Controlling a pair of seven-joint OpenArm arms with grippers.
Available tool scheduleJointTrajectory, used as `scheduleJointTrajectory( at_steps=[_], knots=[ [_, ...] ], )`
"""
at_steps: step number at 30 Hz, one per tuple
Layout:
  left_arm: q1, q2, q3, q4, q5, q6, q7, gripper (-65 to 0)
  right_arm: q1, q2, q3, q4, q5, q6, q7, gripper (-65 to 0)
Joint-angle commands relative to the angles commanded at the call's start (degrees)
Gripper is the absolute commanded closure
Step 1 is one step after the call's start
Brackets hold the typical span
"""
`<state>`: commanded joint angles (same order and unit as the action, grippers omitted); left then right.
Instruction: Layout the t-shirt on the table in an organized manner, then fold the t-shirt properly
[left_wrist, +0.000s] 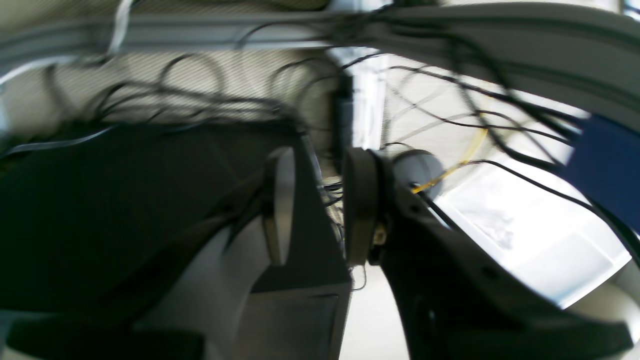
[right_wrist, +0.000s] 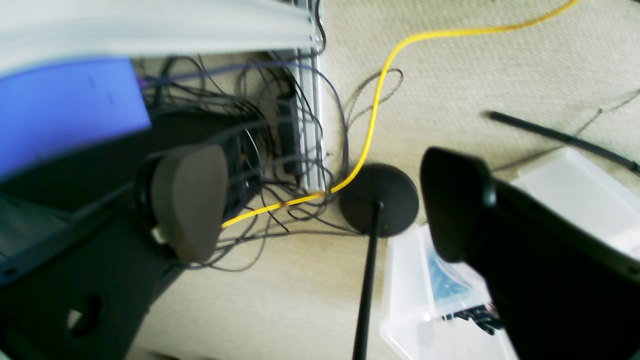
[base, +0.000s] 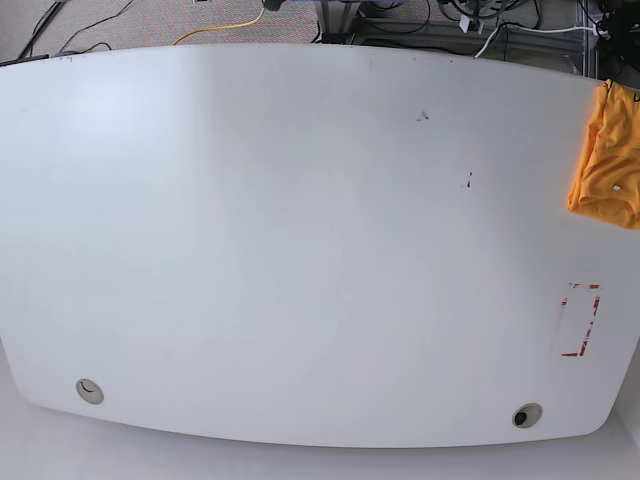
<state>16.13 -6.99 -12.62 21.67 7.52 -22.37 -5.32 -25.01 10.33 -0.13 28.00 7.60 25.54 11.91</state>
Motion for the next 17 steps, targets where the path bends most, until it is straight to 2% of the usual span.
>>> scheduleJointTrajectory(
  at_steps=[4, 9, 13, 17],
  knots=[
    [-1.7, 0.0, 0.1, -2.5, 0.0, 1.6, 0.0, -15.8, 3.0, -0.2, 0.0, -3.5, 0.0, 0.00, 0.0, -57.5],
    [-3.2, 0.2, 2.8, -3.0, 0.0, 5.3, 0.4, -15.8, 5.6, -0.8, 0.0, -5.9, 0.0, -2.02, 0.0, -57.5],
    [-4.7, 0.4, 4.7, -3.6, 0.0, 6.3, 0.5, -15.8, 6.5, -1.4, 0.0, -5.8, 0.0, -2.73, -0.7, -57.5],
    [-6.2, 0.8, 4.7, -5.9, -0.1, 6.4, 0.2, -15.8, 7.6, -2.0, 0.1, -5.8, 0.1, -2.73, -2.6, -57.5]
  ],
)
